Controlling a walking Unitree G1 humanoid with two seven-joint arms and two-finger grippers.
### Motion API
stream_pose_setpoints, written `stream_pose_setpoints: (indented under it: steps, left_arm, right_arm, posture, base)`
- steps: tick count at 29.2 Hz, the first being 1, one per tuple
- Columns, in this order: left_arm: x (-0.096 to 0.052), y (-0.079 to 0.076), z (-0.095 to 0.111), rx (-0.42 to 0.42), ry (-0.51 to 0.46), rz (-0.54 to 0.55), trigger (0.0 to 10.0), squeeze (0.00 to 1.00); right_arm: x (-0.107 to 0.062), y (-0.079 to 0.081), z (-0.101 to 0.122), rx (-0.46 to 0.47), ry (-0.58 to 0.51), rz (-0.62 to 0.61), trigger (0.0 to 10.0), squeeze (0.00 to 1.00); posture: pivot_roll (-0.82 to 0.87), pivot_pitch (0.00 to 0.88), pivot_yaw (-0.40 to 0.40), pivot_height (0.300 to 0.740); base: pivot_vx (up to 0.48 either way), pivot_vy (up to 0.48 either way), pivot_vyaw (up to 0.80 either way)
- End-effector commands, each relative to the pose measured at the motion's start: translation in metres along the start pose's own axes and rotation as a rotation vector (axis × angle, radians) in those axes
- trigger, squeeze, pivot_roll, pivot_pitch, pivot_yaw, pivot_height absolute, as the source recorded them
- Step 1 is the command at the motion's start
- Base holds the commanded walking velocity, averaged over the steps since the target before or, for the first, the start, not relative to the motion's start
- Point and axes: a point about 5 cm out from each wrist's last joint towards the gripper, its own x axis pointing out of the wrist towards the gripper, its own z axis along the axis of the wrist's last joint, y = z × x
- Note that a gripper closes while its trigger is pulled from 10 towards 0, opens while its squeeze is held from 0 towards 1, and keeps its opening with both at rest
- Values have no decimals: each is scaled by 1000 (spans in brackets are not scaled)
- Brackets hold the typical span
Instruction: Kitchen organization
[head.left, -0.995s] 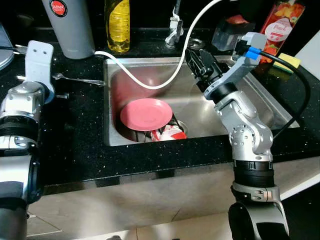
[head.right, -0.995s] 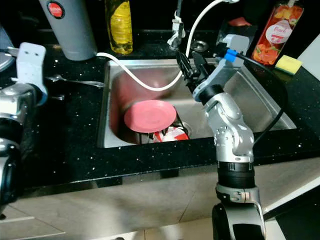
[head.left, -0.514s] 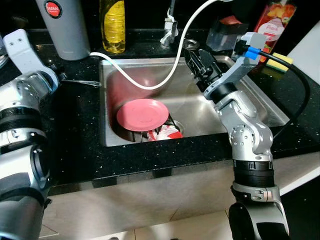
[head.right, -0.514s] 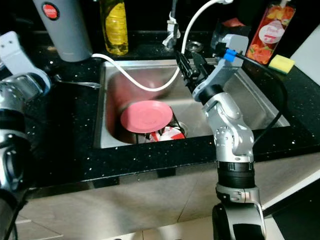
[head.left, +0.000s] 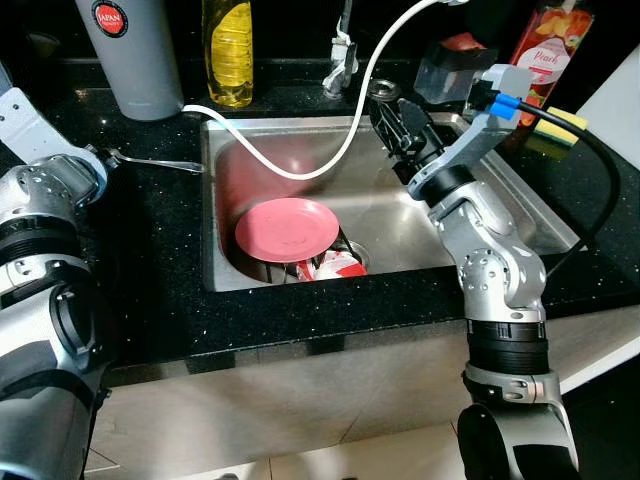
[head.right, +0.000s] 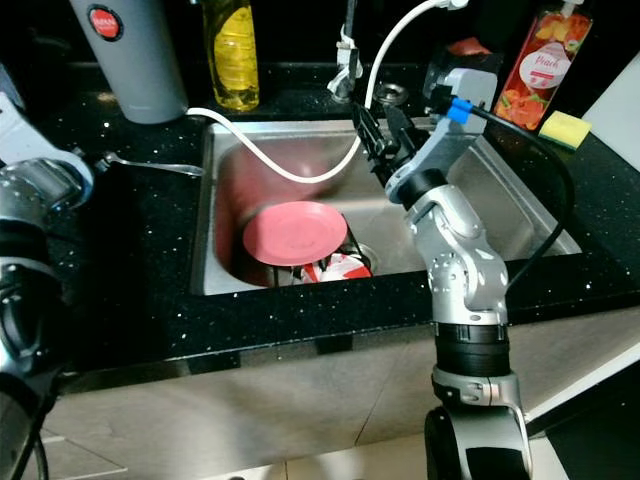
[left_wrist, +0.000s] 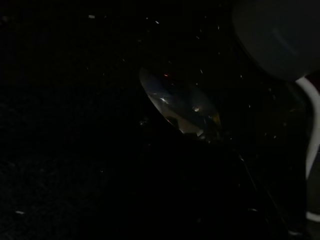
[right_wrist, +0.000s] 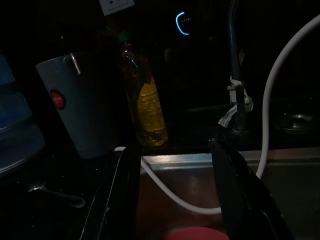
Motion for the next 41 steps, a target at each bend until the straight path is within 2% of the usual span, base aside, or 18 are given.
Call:
stream_pose_setpoints:
  steps: [1, 3, 9, 10, 11, 13, 14, 16, 17, 18, 28, 29, 32, 34, 35, 37, 39, 41]
  left_arm:
    - [4, -1, -12, -34, 49, -1, 10000, 0]
    - [6, -2, -13, -91, 66, -20, 10000, 0]
    - [8, -6, -20, -171, 107, -72, 10000, 0]
    - [9, -6, -21, -180, 111, -71, 10000, 180]
    - [10, -4, -24, -183, 112, -59, 10000, 624]
    - [11, -4, -25, -182, 112, -51, 10000, 624]
    - [12, -3, -26, -183, 112, -43, 10000, 1000]
    - [12, -2, -26, -181, 107, -38, 10000, 1000]
    - [13, -2, -26, -181, 105, -36, 10000, 435]
    - [13, -1, -26, -176, 101, -30, 10000, 0]
    - [15, 1, -26, -160, 85, -11, 10000, 0]
    - [15, 1, -26, -156, 84, -10, 9098, 0]
    - [15, 1, -27, -150, 84, -4, 8392, 0]
    - [16, 2, -26, -142, 78, 0, 7255, 0]
    - [16, 4, -26, -138, 73, 3, 5725, 0]
    - [16, 5, -25, -129, 66, 7, 5608, 0]
    - [16, 5, -24, -111, 64, 12, 4784, 0]
    - [16, 5, -24, -99, 61, 14, 4471, 0]
  right_arm:
    - [0, 1, 1, -7, 3, 6, 10000, 0]
    - [0, 2, 2, -7, 3, 8, 10000, 0]
    - [1, 2, 2, -6, 3, 11, 10000, 0]
    - [1, 2, 2, -6, 3, 11, 10000, 0]
    - [1, 3, 2, -5, 4, 12, 10000, 0]
    - [1, 3, 2, -5, 4, 12, 10000, 0]
    - [1, 3, 2, -5, 5, 12, 10000, 0]
    - [0, 3, 2, -5, 6, 12, 10000, 0]
    - [0, 3, 2, -5, 6, 12, 10000, 0]
    - [0, 3, 2, -4, 6, 12, 10000, 0]
    - [-4, 5, 2, -1, 13, 4, 10000, 0]
    - [-5, 5, 2, 0, 14, 2, 10000, 0]
    - [-7, 4, 2, 0, 17, -3, 10000, 0]
    - [-8, 4, 2, 1, 19, -6, 10000, 0]
    - [-9, 4, 2, 1, 20, -8, 10000, 0]
    - [-10, 4, 2, 1, 20, -10, 10000, 0]
    - [-12, 4, 3, 0, 22, -15, 10000, 0]
    - [-13, 4, 3, -1, 24, -18, 10000, 0]
  posture:
    - [87, 36, -30, 740]
    - [86, 39, -34, 740]
    - [82, 43, -37, 740]
    - [82, 43, -37, 740]
    - [79, 46, -38, 740]
    - [79, 47, -38, 740]
    - [78, 49, -38, 740]
    - [77, 50, -38, 740]
    - [76, 53, -37, 740]
    - [76, 53, -37, 740]
    - [74, 91, -28, 740]
    - [78, 100, -26, 740]
    - [79, 108, -23, 740]
    - [75, 116, -21, 740]
    - [72, 123, -18, 740]
    - [71, 129, -16, 740]
    - [70, 137, -13, 740]
    - [67, 140, -10, 740]
  base:
    - [0, 0, 0]
    - [0, 0, 0]
    - [0, 0, 0]
    - [0, 0, 0]
    - [0, 0, 0]
    - [0, 0, 0]
    - [0, 0, 0]
    - [0, 0, 0]
    - [0, 0, 0]
    - [0, 0, 0]
    - [0, 0, 0]
    - [0, 0, 0]
    - [0, 0, 0]
    - [0, 0, 0]
    - [0, 0, 0]
    - [0, 0, 0]
    - [0, 0, 0]
    - [0, 0, 0]
